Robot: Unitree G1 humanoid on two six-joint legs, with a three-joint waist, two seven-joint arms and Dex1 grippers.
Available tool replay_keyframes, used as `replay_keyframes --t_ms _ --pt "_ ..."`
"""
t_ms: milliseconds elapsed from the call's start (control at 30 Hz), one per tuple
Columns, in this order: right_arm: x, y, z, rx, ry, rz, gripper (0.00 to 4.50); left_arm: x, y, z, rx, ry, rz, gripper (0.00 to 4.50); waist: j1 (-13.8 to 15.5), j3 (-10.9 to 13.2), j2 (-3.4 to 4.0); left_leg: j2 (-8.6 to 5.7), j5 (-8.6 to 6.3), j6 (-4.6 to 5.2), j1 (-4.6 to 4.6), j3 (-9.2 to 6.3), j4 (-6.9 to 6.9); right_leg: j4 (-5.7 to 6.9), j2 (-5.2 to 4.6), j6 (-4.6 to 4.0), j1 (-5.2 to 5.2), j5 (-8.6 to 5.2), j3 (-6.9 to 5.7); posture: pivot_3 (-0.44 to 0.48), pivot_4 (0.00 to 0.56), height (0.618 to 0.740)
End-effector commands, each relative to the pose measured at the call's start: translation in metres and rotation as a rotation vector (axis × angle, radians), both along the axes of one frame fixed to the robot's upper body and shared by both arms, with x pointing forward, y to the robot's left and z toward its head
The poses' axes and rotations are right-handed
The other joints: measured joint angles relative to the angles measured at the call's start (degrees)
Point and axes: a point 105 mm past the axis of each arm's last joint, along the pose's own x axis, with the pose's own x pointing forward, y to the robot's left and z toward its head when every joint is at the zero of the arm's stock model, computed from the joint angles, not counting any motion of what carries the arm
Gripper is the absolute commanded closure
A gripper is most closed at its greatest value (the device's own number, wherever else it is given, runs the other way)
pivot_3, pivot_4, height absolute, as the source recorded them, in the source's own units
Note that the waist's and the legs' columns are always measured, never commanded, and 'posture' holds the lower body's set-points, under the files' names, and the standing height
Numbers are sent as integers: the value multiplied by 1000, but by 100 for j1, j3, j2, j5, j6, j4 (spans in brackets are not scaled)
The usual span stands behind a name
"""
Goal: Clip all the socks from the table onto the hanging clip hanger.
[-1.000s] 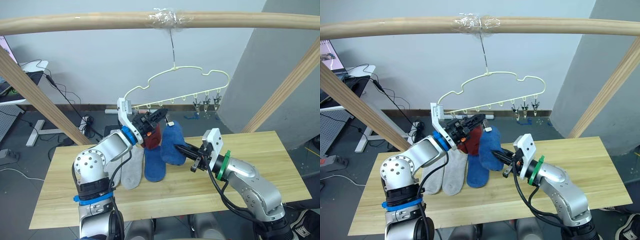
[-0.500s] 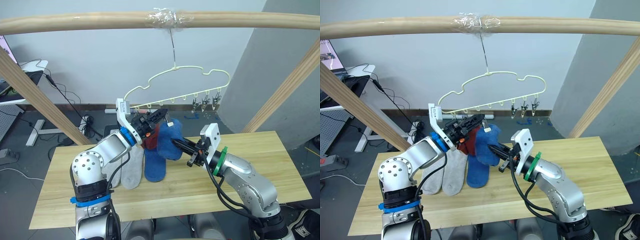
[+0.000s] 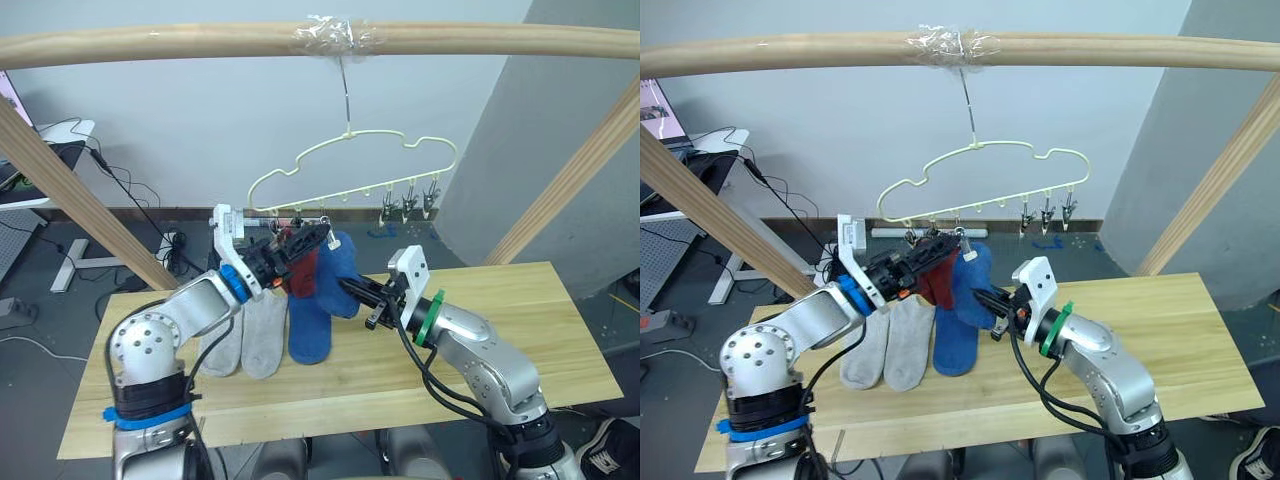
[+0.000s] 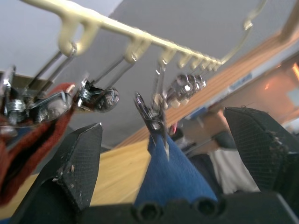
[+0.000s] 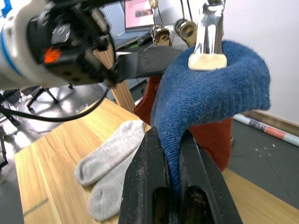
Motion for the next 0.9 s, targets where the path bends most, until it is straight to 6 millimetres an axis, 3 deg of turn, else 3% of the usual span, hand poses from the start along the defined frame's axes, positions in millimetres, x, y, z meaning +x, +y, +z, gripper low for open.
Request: replay_keyframes --t_ms 33,200,367,533,600,800,900 --pt "3 1 1 9 -13 4 3422 -24 -7 11 60 -79 -118 0 10 2 3 -1 0 0 1 0 -2 0 0 0 0 0 0 -50 195 740" --pt "4 -13 -15 -45 23 -16 1785 -26 2 9 152 -113 -100 0 52 3 6 -1 0 0 -1 -3 -2 -1 0 -1 1 -1 -2 -44 190 740" --pt "7 -42 -30 -177 -2 -106 97 -19 12 1 294 -190 1 0 54 3 6 -1 0 0 0 1 -6 -5 0 -2 1 -1 0 -45 186 740" --pt "15 -58 -21 -236 -96 -229 44 -14 23 -8 443 -288 149 0 39 3 6 2 0 0 0 6 -8 -8 0 -1 0 -1 2 -53 183 740" --pt "21 -61 -13 -234 -148 -296 44 -17 22 -13 524 -323 139 0 44 3 6 3 0 0 -1 8 -10 -9 -1 -2 -1 -1 4 -53 183 740" --pt "40 -66 21 -164 -210 -414 44 -22 17 -15 535 -455 62 0 57 3 7 1 0 -1 -6 8 -11 -13 -2 -2 -3 -1 4 -58 168 740" --pt "45 -62 30 -146 -243 -432 942 -24 16 -13 518 -503 52 0 50 3 7 2 0 0 -3 7 -16 -12 -1 -3 -3 -1 3 -59 165 740"
